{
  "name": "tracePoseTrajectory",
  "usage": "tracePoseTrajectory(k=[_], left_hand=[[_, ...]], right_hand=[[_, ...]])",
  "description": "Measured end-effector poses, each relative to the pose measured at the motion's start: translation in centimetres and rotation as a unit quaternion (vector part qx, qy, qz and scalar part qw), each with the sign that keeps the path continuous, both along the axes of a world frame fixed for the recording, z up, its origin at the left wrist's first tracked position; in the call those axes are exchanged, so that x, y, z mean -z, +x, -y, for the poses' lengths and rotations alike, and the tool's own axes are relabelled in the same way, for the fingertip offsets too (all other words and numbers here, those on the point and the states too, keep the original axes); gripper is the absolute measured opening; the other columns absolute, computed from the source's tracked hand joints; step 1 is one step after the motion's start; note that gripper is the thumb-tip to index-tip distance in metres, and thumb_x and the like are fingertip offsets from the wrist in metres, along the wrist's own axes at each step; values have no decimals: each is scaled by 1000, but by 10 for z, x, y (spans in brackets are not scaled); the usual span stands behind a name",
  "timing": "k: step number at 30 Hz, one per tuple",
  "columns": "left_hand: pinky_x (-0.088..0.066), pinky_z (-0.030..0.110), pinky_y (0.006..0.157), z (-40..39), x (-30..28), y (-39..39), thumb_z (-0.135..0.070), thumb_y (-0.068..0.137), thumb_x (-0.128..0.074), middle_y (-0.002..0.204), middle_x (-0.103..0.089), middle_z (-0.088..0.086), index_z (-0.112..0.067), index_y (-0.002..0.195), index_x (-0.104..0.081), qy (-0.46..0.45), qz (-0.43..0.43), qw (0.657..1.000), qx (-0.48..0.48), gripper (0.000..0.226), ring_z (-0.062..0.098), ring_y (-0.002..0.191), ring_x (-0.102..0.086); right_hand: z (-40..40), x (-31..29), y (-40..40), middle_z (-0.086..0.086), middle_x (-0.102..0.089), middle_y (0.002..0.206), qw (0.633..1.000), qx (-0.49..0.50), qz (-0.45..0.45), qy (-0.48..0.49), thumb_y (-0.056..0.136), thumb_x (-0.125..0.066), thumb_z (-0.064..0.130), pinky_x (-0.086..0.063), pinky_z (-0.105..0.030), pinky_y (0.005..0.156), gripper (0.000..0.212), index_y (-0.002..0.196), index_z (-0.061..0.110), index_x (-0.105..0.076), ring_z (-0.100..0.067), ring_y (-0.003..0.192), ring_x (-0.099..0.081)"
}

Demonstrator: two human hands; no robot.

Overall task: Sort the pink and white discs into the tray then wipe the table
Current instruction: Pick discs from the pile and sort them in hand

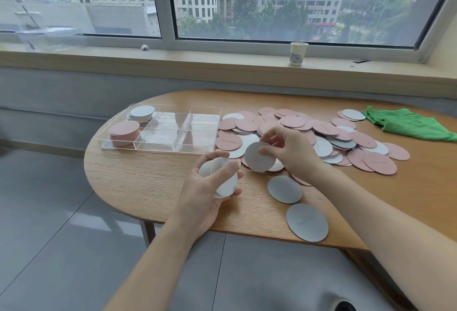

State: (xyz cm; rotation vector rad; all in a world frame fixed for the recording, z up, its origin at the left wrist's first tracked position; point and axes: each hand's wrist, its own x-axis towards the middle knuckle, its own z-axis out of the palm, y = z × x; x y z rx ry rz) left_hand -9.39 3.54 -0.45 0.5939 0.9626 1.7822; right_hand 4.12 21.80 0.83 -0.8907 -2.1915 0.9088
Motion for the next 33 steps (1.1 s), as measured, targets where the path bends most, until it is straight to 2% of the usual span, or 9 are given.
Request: tracePoseTrajectory(k=[2, 5, 10, 13, 15, 17, 23, 27, 33], left_hand=[[-56, 36, 61, 0, 0, -1, -16, 62, -90, 104, -67, 18, -13, 113, -65, 3, 2, 1000, 1, 57, 32, 95, -65], [-58, 37, 62, -1, 2, -3, -21, 58, -95, 105, -68, 16, -14, 114, -65, 4, 7, 1000, -1, 64, 31, 92, -66], [-61, 39, 65, -2, 5, -4, -38, 41, -106, 109, -73, 12, -15, 118, -62, 12, -2, 1000, 16, 92, 31, 93, -72], [-61, 41, 69, 0, 4, -3, -28, 54, -103, 109, -71, 14, -13, 118, -63, 21, -4, 999, 41, 77, 34, 97, -71], [-61, 42, 70, 2, 4, -3, -11, 71, -92, 109, -70, 16, -13, 117, -64, 22, 0, 999, 45, 54, 35, 97, -70], [-60, 41, 69, 2, 5, -3, -4, 79, -79, 108, -70, 16, -14, 119, -64, 23, 2, 999, 49, 44, 35, 97, -68], [-57, 38, 64, 1, 7, -5, 5, 77, -76, 113, -70, 16, -15, 131, -60, 28, 0, 998, 62, 60, 37, 101, -65], [-58, 38, 60, 7, 6, -12, 10, 76, -75, 132, -67, 20, -18, 145, -51, 31, -27, 995, 90, 79, 40, 98, -68], [-59, 42, 62, 18, 1, -26, 5, 77, -75, 127, -67, 20, -19, 146, -52, 23, -26, 994, 108, 77, 47, 97, -69]], right_hand=[[8, -9, 3, -1, -72, 87, 996, -26, -69, -41, 82, -82, 14, -49, -24, 70, 15, 91, 21, -72, -11, 76, -63], [23, -21, 7, -7, -71, 80, 978, -100, -150, -108, 82, -80, 6, -52, -25, 63, 12, 91, 9, -73, -14, 67, -60], [47, -20, -1, -11, -71, 84, 953, -197, -152, -171, 81, -79, 0, -57, -26, 65, 14, 93, 0, -71, -17, 72, -66], [59, -12, -9, -11, -70, 82, 955, -203, -161, -143, 80, -80, 4, -56, -27, 65, 15, 90, -1, -70, -17, 71, -66], [63, -8, -12, -9, -70, 81, 966, -184, -147, -103, 80, -82, 8, -52, -21, 64, 14, 87, 3, -71, -13, 68, -65], [62, -8, -12, -7, -70, 81, 973, -176, -126, -81, 80, -83, 9, -48, -16, 63, 14, 87, 6, -72, -10, 66, -64], [55, -9, -11, 9, -73, 92, 980, -172, -73, -65, 81, -83, 17, -45, -14, 71, 18, 98, 16, -77, -7, 84, -63], [58, -20, -12, 0, -74, 99, 963, -236, -4, -132, 89, -76, 27, -55, -28, 79, 21, 109, 19, -77, -10, 81, -65], [67, -26, -21, -10, -75, 107, 937, -286, 7, -202, 94, -71, 26, -52, -27, 84, 24, 111, 10, -75, -15, 95, -68]])
